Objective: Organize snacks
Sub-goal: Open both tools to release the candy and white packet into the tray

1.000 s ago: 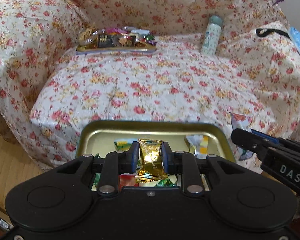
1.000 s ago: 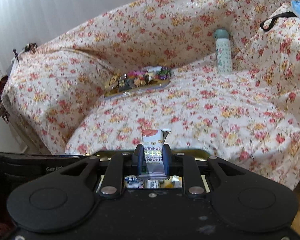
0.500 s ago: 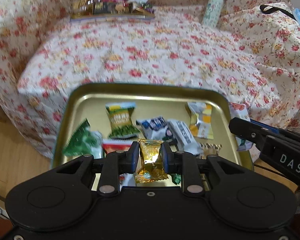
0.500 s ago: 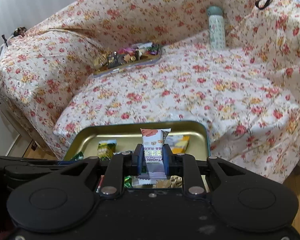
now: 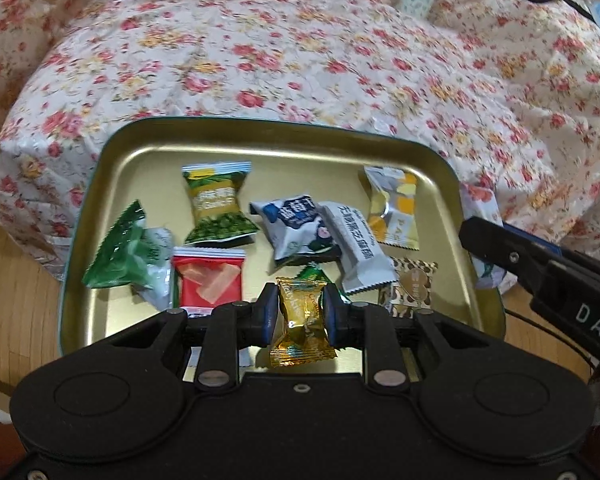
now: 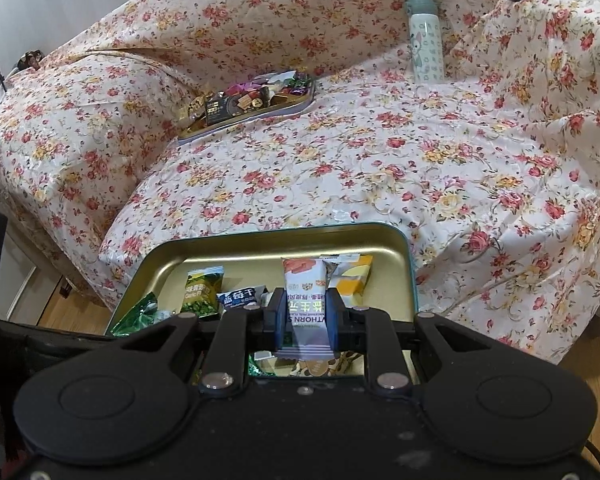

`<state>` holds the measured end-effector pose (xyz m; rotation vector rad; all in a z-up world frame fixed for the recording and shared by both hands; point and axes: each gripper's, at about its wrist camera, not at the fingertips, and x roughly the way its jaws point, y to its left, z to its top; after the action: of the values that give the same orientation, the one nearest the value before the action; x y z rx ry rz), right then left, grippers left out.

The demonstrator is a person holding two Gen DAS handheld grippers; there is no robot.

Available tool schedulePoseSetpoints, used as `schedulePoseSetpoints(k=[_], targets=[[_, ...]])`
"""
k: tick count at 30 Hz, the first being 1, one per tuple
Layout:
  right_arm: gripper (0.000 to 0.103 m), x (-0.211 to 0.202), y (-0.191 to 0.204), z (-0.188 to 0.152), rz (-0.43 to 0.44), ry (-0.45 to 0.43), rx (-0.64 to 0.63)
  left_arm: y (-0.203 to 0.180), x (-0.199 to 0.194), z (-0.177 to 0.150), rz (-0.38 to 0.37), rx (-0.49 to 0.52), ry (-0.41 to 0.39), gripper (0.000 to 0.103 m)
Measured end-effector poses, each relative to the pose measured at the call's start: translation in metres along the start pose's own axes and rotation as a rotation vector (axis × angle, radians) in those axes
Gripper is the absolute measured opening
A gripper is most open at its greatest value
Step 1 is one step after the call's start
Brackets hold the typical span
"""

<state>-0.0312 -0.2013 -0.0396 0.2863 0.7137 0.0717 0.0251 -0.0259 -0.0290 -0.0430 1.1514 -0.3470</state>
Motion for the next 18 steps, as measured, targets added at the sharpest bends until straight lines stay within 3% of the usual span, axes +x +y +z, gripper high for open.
schedulePoseSetpoints(k=[18], targets=[[0.022,0.0012,-0.0100,0.0058,-0.031,-0.011,0.034,-0.0046,0.0051,0.0014,0.013,0.032,0.020,0.032]])
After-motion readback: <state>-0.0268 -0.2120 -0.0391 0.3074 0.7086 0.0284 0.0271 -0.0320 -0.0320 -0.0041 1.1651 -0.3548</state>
